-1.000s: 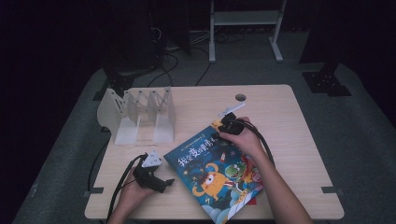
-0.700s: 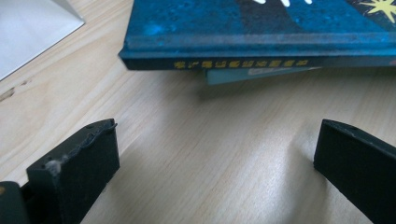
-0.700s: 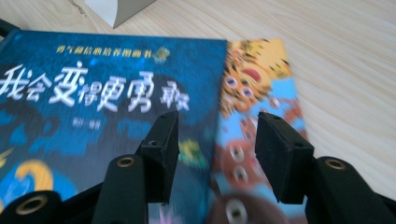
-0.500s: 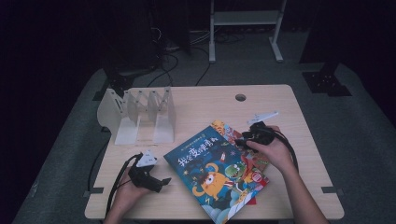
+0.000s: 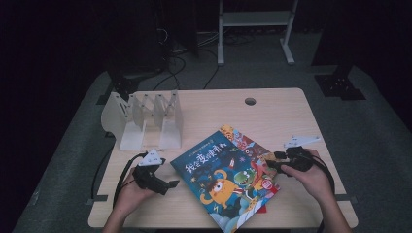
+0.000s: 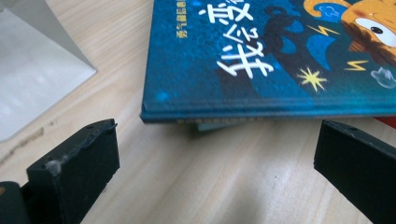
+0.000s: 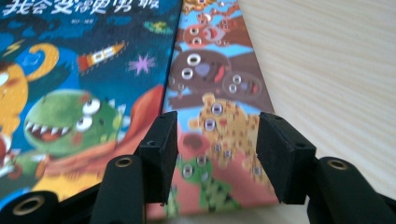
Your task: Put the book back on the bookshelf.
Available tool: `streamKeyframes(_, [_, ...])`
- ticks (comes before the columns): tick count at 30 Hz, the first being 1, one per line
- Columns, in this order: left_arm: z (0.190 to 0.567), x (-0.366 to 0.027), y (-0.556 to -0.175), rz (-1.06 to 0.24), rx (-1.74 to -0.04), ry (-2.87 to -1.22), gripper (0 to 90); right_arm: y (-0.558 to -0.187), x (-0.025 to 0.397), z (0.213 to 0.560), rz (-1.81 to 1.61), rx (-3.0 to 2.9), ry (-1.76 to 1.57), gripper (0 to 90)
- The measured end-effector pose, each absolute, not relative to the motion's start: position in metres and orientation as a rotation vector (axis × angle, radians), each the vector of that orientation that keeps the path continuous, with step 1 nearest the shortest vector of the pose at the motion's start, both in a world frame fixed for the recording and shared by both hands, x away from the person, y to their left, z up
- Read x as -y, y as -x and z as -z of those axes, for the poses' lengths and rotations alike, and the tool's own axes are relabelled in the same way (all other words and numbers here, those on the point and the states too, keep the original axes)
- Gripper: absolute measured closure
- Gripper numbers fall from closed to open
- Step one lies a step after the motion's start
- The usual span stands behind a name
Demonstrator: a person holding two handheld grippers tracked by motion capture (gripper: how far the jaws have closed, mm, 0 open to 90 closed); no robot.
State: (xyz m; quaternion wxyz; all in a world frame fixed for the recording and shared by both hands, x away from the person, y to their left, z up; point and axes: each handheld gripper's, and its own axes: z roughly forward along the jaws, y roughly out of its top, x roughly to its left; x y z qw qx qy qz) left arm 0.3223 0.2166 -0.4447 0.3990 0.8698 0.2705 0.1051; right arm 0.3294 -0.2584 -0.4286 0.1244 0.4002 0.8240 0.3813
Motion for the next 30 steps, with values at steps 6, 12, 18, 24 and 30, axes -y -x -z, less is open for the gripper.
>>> streamKeyframes(6, [0.442, -0.205, -0.338, -0.222, -0.658, -2.210, 0.0, -0.309, 0.269, 0.434, -1.112, -2.414, -1.156, 47.0])
streamKeyframes(12, [0.446, -0.197, -0.343, -0.176, -0.654, -2.210, 0.0, -0.295, 0.276, 0.439, -1.126, -2.408, -1.153, 47.0])
streamKeyframes(18, [0.447, -0.192, -0.342, -0.171, -0.647, -2.222, 0.0, -0.282, 0.283, 0.441, -1.129, -2.403, -1.147, 46.9])
streamKeyframes(24, [0.448, -0.190, -0.342, -0.180, -0.658, -2.222, 0.0, -0.269, 0.287, 0.445, -1.143, -2.403, -1.146, 46.5])
streamKeyframes(30, [0.448, -0.190, -0.342, -0.179, -0.659, -2.222, 0.0, -0.260, 0.290, 0.445, -1.160, -2.410, -1.147, 45.9])
